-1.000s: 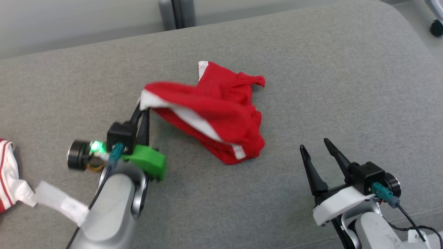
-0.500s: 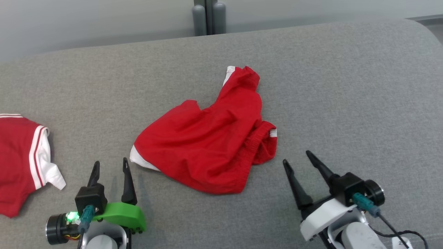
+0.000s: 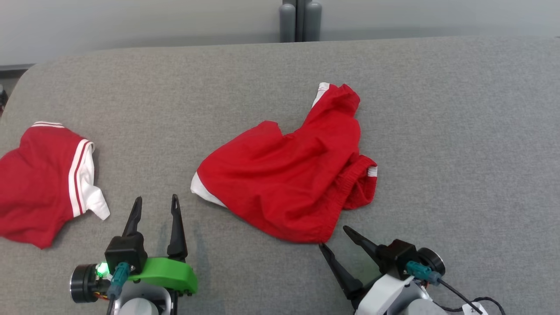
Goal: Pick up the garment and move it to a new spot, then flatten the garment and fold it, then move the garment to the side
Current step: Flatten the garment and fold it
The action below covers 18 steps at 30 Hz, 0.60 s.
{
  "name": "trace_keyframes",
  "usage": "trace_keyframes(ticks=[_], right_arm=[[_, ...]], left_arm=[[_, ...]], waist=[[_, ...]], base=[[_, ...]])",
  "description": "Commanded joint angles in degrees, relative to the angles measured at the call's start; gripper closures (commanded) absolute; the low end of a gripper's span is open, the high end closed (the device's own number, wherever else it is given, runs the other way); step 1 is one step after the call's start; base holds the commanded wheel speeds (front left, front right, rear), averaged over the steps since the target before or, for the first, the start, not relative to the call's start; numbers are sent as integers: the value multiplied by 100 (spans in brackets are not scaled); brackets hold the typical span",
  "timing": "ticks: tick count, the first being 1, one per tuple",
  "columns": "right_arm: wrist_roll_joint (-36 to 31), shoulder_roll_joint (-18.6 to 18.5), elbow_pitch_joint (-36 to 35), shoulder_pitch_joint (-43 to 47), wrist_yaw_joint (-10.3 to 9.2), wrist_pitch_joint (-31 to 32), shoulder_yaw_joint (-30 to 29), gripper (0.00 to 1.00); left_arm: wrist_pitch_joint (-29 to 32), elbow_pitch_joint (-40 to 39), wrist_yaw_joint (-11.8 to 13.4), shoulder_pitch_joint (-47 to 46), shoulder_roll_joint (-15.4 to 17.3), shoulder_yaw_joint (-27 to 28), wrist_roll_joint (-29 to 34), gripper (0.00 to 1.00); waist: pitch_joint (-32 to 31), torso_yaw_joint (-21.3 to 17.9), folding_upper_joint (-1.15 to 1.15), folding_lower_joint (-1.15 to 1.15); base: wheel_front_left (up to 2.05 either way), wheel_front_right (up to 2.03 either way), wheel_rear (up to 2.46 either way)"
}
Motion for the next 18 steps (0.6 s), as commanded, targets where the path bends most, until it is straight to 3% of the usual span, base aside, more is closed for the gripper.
trace_keyframes(ticks=[1,7,11,12,13,15,18], right_arm=[[73,-26,65,-105,-8,-3,18,0],[215,6,325,-335,-8,-3,83,0],[302,11,415,-443,-8,-3,150,9],[334,17,407,-464,-8,-3,154,22],[346,18,394,-488,-8,-3,150,51],[358,25,304,-526,-8,-3,127,100],[382,37,31,-469,-8,-3,-51,100]], left_arm=[[-1,-33,8,-79,8,-14,-58,0],[-1,-74,16,-51,7,-42,-100,0],[-1,-91,19,-84,7,-69,-114,0],[-1,-95,20,-96,7,-76,-115,0],[-1,-101,22,-107,7,-84,-118,0],[-1,-107,14,-103,6,-96,-120,0],[-1,-104,-2,-37,7,-110,-115,0]], waist=[[55,74,0,0],[113,150,0,0],[158,183,0,0],[166,188,0,0],[174,190,0,0],[171,185,0,0],[125,148,0,0]], base=[[0,0,0],[0,0,0],[0,0,0],[0,0,0],[0,0,0],[0,0,0],[0,0,0]])
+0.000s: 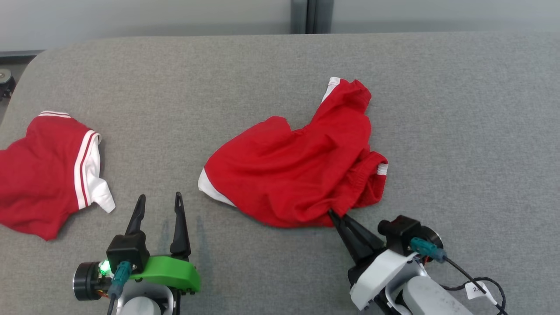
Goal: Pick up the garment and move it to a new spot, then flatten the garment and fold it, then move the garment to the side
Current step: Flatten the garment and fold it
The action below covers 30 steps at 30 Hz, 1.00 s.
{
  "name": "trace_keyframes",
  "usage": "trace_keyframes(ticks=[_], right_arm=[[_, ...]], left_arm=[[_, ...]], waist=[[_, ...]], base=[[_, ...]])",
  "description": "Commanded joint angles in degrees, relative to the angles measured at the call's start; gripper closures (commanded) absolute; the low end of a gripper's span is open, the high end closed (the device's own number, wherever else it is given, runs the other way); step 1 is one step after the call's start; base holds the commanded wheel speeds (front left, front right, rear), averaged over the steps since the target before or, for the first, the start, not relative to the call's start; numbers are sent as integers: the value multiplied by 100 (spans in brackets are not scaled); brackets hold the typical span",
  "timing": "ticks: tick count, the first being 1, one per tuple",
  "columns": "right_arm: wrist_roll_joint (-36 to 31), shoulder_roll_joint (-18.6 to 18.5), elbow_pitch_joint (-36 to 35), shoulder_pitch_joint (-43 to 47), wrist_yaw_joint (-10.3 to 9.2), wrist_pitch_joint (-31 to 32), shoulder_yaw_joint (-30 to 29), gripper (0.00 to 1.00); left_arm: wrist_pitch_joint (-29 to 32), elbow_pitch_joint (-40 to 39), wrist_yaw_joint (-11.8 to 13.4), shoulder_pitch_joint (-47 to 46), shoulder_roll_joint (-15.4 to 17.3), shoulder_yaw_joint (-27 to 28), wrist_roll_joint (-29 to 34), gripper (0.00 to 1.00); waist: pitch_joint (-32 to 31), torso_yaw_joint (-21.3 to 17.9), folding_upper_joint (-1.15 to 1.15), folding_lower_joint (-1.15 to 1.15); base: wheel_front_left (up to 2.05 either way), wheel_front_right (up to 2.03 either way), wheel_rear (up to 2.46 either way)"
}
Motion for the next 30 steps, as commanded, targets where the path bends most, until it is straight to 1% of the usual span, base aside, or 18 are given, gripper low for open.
trace_keyframes(ticks=[1,4,8,10,11,18,22,26,30], right_arm=[[40,-10,-164,40,-8,-1,-91,100],[107,-70,-562,134,-8,-2,-321,100],[268,-243,-1183,168,-8,-1,-586,100],[325,-405,-1484,117,-7,-1,-652,100],[397,-552,-1700,77,-7,-1,-733,100],[713,-796,-2180,-45,-7,-1,-1107,100],[764,-926,-1950,-183,-7,20,-1336,100],[633,-1019,-1372,-614,-7,89,-1487,100],[258,-1076,-642,-1161,-7,102,-1586,100]], left_arm=[[-1,-21,-9,19,9,-6,12,0],[-1,-1,-41,125,9,-40,0,0],[-1,18,-40,212,9,-117,-31,0],[-1,10,-13,232,12,-164,-55,0],[-1,18,-7,243,11,-234,-95,0],[-1,-9,-9,85,12,-440,-143,0],[-1,-26,-34,-55,12,-526,-143,0],[-1,-44,-88,-257,12,-633,-85,0],[-1,-97,-123,-484,14,-741,-59,0]], waist=[[-58,-54,0,0],[-135,-139,0,0],[-215,-279,0,0],[-231,-346,0,0],[-226,-396,0,0],[-5,-462,0,0],[223,-424,0,0],[540,-335,0,0],[883,-205,0,0]], base=[[0,0,0],[0,0,0],[0,0,0],[0,0,0],[0,0,0],[0,0,0],[0,0,0],[0,0,0],[0,0,0]])
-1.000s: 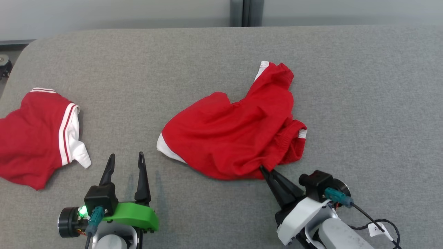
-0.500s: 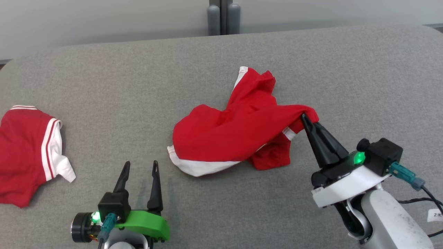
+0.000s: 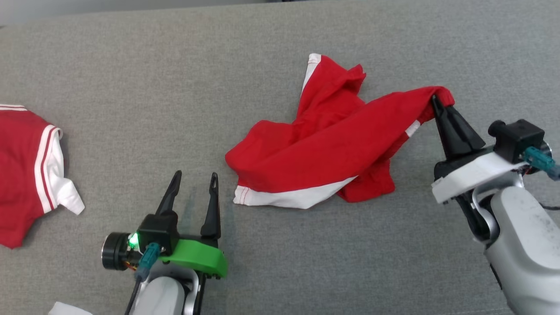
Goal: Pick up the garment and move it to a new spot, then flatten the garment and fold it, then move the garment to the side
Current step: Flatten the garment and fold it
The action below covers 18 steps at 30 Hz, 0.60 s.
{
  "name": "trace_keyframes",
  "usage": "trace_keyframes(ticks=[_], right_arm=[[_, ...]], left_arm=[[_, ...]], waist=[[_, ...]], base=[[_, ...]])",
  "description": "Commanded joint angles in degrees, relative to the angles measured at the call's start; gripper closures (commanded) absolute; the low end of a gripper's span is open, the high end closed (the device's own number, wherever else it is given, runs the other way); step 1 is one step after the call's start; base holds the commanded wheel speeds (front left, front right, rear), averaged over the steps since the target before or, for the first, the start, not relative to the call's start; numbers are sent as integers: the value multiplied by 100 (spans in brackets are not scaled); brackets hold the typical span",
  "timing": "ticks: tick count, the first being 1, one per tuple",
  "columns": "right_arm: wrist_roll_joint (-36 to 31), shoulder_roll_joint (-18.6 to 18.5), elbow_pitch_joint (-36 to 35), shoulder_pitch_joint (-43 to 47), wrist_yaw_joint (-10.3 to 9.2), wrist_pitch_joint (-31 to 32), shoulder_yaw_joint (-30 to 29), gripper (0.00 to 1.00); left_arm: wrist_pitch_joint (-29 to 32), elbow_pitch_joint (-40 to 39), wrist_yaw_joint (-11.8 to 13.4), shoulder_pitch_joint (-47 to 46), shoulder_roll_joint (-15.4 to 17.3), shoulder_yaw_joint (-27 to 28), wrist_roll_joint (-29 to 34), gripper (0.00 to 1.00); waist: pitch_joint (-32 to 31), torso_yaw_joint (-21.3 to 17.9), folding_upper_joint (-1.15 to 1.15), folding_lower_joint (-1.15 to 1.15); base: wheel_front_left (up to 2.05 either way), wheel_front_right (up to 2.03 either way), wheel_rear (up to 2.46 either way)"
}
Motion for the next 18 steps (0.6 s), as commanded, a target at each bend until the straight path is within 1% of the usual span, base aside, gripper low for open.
trace_keyframes(ticks=[1,6,8,9,11,12,18], right_arm=[[-133,-8,234,-234,-6,-13,-2,100],[-585,86,1290,-822,-6,-70,-133,100],[-714,175,1649,-996,-6,-94,-199,100],[-804,214,1803,-1061,-6,-104,-203,88],[-909,314,1913,-1163,-6,-106,-248,26],[-954,347,1878,-1167,-6,-108,-287,0],[-1102,539,1338,-592,-6,-108,-509,0]], left_arm=[[-1,-29,-27,-158,20,-41,31,0],[-1,-54,-55,-383,21,-179,-3,0],[-1,-46,-69,-442,20,-234,-17,0],[-1,-38,-88,-470,20,-265,-5,0],[-1,-29,-101,-489,21,-299,-2,0],[-1,-22,-110,-483,21,-313,3,0],[-1,46,-126,-267,20,-302,33,0]], waist=[[381,184,0,0],[626,277,0,0],[666,287,0,0],[668,289,0,0],[636,272,0,0],[610,256,0,0],[307,92,0,0]], base=[[0,0,0],[0,0,0],[0,0,0],[0,0,0],[0,0,0],[0,0,0],[0,0,0]])
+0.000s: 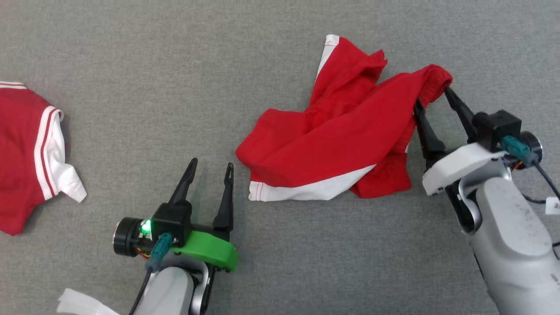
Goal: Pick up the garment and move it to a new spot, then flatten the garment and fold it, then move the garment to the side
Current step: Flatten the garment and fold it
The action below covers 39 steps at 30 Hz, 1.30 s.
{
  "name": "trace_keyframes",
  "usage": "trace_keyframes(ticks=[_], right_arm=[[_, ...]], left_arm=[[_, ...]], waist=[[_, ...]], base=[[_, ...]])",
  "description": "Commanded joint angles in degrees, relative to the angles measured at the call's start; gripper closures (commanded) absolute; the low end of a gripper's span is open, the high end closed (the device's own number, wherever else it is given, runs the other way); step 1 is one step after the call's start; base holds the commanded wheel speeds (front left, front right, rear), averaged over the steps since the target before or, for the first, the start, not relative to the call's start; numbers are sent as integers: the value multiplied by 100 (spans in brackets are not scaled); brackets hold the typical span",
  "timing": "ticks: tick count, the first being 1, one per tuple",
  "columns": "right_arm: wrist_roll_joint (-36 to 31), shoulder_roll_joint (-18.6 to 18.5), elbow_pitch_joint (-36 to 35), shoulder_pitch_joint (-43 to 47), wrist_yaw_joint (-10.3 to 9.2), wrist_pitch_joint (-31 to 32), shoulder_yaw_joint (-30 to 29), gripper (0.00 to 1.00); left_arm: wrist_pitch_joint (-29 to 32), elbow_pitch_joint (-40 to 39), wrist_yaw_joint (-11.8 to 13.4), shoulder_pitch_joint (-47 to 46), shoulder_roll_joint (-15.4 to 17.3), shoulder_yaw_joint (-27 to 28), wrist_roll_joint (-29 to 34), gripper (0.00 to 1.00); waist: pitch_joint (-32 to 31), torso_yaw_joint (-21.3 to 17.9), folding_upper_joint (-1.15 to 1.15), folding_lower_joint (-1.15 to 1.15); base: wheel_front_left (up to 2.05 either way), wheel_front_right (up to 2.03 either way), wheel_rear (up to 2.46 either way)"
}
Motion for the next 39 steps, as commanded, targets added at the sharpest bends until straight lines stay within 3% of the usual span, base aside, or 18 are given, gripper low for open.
trace_keyframes(ticks=[1,10,20,21,22,23,24,39], right_arm=[[-29,35,-147,222,-6,-12,-23,0],[216,134,-728,1231,-6,-13,356,0],[9,203,-359,960,-6,-12,727,2],[-2,221,-313,916,-6,-13,743,24],[-13,229,-283,889,-6,-13,743,67],[-26,229,-255,865,-6,-13,750,80],[-44,222,-234,861,-6,-13,760,100],[211,-345,-456,1741,-6,-14,46,100]], left_arm=[[-1,17,-31,112,20,37,37,0],[-1,39,-56,331,20,87,43,0],[-1,17,-72,285,20,52,59,0],[-1,13,-65,281,20,61,57,0],[-1,13,-60,281,20,70,53,0],[-1,12,-57,282,20,69,48,0],[-1,14,-55,295,20,72,45,0],[-1,-7,-170,566,21,-208,-3,0]], waist=[[-233,-163,0,0],[-531,-250,0,0],[-367,16,0,0],[-358,38,0,0],[-355,49,0,0],[-356,59,0,0],[-367,63,0,0],[-747,-342,0,0]], base=[[0,0,0],[0,0,0],[0,0,0],[0,0,0],[0,0,0],[0,0,0],[0,0,0],[0,0,0]])
